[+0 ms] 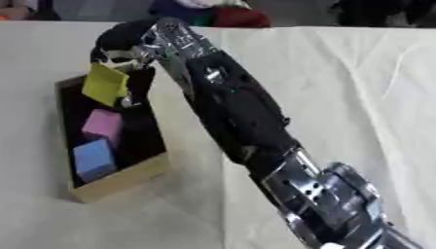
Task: Pick up objects on the table and place them in the box.
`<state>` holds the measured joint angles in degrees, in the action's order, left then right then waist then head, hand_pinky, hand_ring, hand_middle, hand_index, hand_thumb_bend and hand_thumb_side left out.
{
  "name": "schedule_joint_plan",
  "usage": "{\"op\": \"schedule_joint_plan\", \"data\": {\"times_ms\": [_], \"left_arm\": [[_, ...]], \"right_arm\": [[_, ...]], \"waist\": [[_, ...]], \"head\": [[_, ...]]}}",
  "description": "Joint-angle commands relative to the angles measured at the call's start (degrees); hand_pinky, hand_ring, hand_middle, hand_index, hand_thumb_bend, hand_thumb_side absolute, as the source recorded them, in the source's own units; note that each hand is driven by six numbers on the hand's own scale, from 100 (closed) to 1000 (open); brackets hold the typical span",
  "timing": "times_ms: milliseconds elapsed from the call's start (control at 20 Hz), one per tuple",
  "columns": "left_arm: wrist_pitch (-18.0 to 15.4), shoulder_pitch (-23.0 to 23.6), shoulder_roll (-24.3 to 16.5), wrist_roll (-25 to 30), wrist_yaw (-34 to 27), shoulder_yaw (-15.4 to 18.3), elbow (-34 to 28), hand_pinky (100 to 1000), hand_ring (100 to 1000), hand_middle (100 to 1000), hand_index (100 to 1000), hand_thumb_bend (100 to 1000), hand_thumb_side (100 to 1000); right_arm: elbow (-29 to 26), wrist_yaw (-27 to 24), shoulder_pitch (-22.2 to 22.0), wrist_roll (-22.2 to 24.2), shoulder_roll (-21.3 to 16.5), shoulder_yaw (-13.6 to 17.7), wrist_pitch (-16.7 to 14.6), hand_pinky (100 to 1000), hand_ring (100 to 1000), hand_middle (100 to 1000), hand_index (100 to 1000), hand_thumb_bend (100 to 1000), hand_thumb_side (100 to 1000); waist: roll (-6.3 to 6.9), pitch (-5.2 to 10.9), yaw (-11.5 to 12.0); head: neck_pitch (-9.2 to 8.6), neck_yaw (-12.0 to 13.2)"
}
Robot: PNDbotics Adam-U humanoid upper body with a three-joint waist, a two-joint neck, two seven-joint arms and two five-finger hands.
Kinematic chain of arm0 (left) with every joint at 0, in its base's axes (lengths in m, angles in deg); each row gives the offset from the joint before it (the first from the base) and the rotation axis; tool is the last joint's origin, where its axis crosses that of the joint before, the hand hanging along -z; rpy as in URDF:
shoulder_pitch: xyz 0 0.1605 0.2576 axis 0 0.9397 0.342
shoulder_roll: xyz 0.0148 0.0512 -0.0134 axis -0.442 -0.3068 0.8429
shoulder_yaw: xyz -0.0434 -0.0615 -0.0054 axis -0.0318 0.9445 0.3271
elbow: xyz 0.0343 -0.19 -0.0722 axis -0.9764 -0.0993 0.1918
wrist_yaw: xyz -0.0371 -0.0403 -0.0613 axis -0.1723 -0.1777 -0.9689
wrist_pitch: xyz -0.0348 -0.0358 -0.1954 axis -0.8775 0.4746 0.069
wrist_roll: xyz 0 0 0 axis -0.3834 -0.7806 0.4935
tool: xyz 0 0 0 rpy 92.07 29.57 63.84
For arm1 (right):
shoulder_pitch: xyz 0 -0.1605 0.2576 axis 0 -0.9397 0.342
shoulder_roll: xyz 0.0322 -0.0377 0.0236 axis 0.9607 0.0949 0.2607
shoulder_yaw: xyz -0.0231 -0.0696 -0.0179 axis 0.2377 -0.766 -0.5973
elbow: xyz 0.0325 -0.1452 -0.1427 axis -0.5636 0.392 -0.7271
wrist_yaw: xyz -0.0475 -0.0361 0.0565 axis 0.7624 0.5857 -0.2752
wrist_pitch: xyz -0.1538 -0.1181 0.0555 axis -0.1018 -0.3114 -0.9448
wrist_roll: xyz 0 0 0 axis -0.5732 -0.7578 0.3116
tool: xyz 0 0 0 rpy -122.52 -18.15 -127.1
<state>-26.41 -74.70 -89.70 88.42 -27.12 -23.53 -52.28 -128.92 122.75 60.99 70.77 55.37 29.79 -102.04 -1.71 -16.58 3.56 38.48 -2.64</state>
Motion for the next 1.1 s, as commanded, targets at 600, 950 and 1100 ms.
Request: {"op": "schedule_joint_plan", "data": {"times_ms": [600,950,1100], "left_arm": [[0.2,-0.3,-0.6,0.5,0.1,0.4,-0.9,600,662,782,812,100,658],[0.3,-0.2,-0.7,0.6,0.2,0.4,-0.9,600,661,782,812,100,661],[0.3,-0.2,-0.7,0.6,0.2,0.4,-0.9,600,661,782,812,100,661]], "right_arm": [[2.5,1.8,0.9,-3.6,1.6,0.9,-0.7,886,960,826,930,295,270],[-0.1,2.2,0.9,-4.4,0.7,0.8,0.3,888,958,829,938,181,100],[-0.8,1.2,0.8,-4.2,0.7,1.0,0.5,886,954,826,942,157,100]], "waist": [[0.24,1.15,0.2],[0.36,1.2,0.0],[0.43,1.23,-0.1]], "head": [[-0.65,-0.1],[-0.62,-0.2],[-0.64,-0.2]]}}
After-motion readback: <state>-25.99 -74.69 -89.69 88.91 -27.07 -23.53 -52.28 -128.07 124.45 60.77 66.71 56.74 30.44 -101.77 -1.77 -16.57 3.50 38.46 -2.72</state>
